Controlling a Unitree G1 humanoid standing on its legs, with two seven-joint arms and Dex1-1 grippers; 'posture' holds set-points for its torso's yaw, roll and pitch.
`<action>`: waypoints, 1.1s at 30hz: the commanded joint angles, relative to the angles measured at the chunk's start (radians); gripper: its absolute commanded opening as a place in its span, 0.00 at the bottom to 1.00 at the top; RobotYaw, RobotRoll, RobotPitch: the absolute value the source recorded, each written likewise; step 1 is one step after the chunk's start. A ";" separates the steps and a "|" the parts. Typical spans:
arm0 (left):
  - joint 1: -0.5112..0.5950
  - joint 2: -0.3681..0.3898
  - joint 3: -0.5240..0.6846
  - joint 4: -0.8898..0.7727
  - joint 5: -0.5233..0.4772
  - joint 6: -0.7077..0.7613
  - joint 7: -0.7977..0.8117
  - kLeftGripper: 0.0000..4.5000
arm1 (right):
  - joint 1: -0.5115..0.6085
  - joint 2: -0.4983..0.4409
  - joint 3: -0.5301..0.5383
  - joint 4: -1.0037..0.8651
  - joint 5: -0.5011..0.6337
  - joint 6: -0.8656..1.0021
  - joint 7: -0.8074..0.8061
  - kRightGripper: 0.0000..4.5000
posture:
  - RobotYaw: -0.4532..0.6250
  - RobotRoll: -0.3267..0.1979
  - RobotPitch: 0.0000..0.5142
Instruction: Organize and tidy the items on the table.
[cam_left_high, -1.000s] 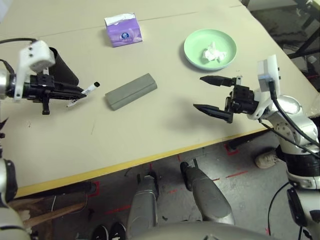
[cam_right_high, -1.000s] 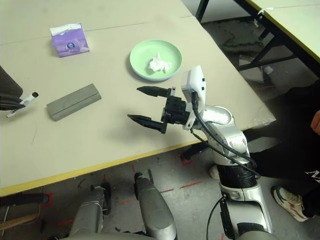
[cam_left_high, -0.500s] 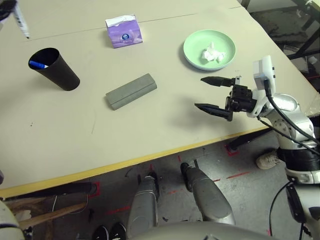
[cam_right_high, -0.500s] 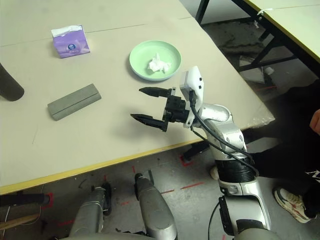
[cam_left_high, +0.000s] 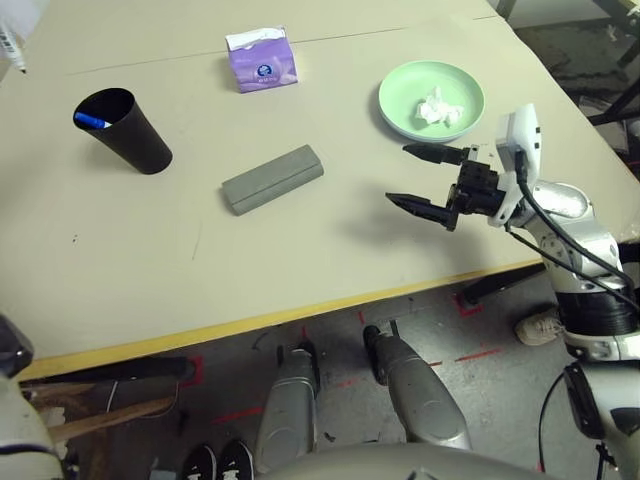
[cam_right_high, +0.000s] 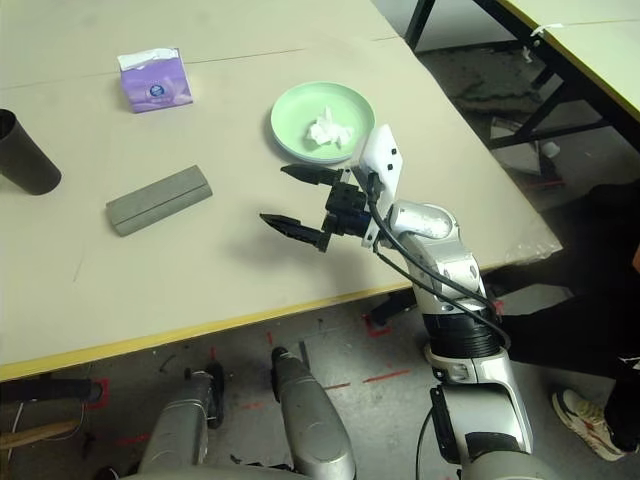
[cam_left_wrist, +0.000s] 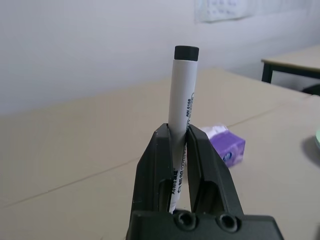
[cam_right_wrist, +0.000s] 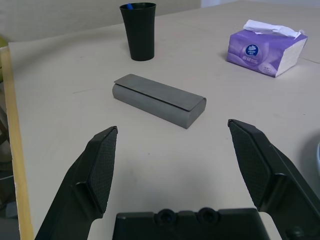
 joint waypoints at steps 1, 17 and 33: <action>-0.006 -0.042 -0.016 0.032 0.023 -0.041 0.032 0.06 | 0.022 -0.005 0.001 -0.036 0.004 0.017 -0.011 1.00 | 0.21 0.62 0.53; 0.075 -0.086 -0.023 0.110 0.074 -0.153 0.097 0.06 | 0.029 -0.021 -0.013 -0.066 0.013 0.048 -0.017 1.00 | 0.21 0.62 0.53; 0.099 -0.142 -0.010 0.238 0.065 -0.263 0.093 0.06 | 0.032 -0.044 -0.023 -0.097 0.039 0.071 -0.016 1.00 | 0.19 0.62 0.51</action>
